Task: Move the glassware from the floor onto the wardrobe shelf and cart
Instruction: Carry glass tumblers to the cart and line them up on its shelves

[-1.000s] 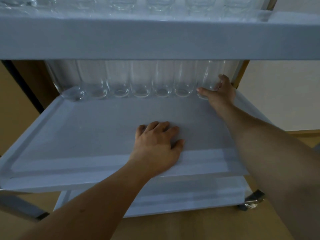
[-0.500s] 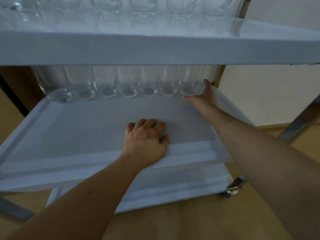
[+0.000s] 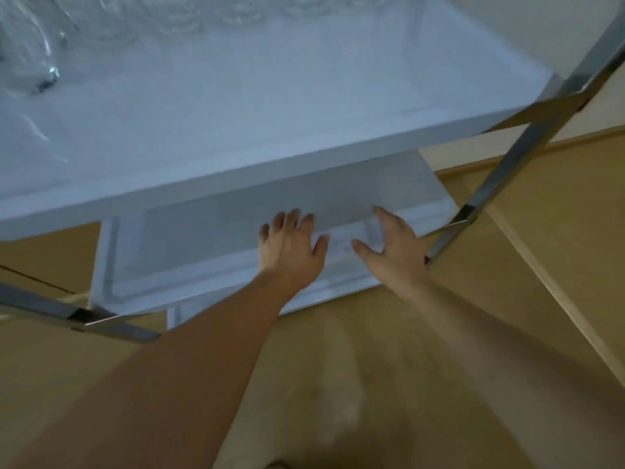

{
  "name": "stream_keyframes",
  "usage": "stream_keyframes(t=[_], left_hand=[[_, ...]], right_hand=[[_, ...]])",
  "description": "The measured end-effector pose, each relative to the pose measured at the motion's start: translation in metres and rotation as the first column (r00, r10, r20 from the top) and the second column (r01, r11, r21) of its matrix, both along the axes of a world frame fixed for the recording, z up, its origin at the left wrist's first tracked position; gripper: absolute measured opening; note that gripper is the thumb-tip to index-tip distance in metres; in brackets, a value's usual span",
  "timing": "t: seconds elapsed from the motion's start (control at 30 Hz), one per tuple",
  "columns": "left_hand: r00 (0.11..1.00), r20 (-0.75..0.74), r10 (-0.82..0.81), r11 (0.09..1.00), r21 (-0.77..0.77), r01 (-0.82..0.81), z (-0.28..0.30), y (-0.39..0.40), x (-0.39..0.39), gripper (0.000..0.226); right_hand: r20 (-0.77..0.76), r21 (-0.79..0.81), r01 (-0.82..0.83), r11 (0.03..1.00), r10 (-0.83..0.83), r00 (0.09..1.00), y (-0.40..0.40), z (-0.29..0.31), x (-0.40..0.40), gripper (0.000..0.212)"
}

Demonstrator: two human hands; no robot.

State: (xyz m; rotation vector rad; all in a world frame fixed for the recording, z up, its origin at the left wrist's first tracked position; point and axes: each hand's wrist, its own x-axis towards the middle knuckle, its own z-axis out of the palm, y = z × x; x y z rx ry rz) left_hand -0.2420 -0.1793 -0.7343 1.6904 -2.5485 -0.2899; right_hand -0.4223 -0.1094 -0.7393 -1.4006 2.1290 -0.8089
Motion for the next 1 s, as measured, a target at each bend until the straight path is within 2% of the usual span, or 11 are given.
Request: stream_keyframes(t=[0.1,0.2,0.37,0.57,0.67,0.77,0.87,1.0], left_hand=[[0.999,-0.007,-0.054,0.993,0.101,0.054,0.045,0.053,0.002,0.059],[0.998,-0.044,-0.039,0.98,0.192,0.047,0.11,0.096,-0.002,0.058],[0.989,-0.1,-0.105,0.971,0.207,0.124,0.243,0.155,-0.031,0.056],[0.931,-0.107,-0.348,0.932,0.065,0.356,0.396,0.181,-0.103,0.053],[0.857,-0.033,-0.514,0.857,-0.076,0.51,0.471,0.177,-0.151,0.055],[0.805,-0.002,-0.594,0.792,-0.177,0.584,0.539,0.179,-0.203,0.061],[0.777,-0.013,-0.629,0.759,-0.225,0.61,0.585,0.194,-0.253,0.065],[0.739,-0.02,-0.673,0.725,-0.216,0.654,0.615,0.211,-0.319,0.068]], right_hand=[[0.079,0.08,0.034,0.996,-0.04,0.996,0.05,0.043,0.002,0.076],[0.1,0.127,0.073,0.989,-0.086,0.991,0.098,0.106,-0.001,0.074],[0.077,0.221,0.094,0.971,-0.113,0.991,0.164,0.239,-0.008,0.071],[-0.02,0.159,0.154,0.975,-0.153,0.988,0.22,0.382,-0.058,0.068],[-0.117,0.081,0.201,0.976,-0.191,0.975,0.241,0.449,-0.108,0.074],[-0.219,-0.029,0.273,0.962,-0.273,0.937,0.261,0.51,-0.163,0.076],[-0.269,-0.081,0.332,0.94,-0.341,0.901,0.286,0.556,-0.212,0.078],[-0.281,-0.12,0.403,0.907,-0.421,0.863,0.31,0.588,-0.269,0.079]])
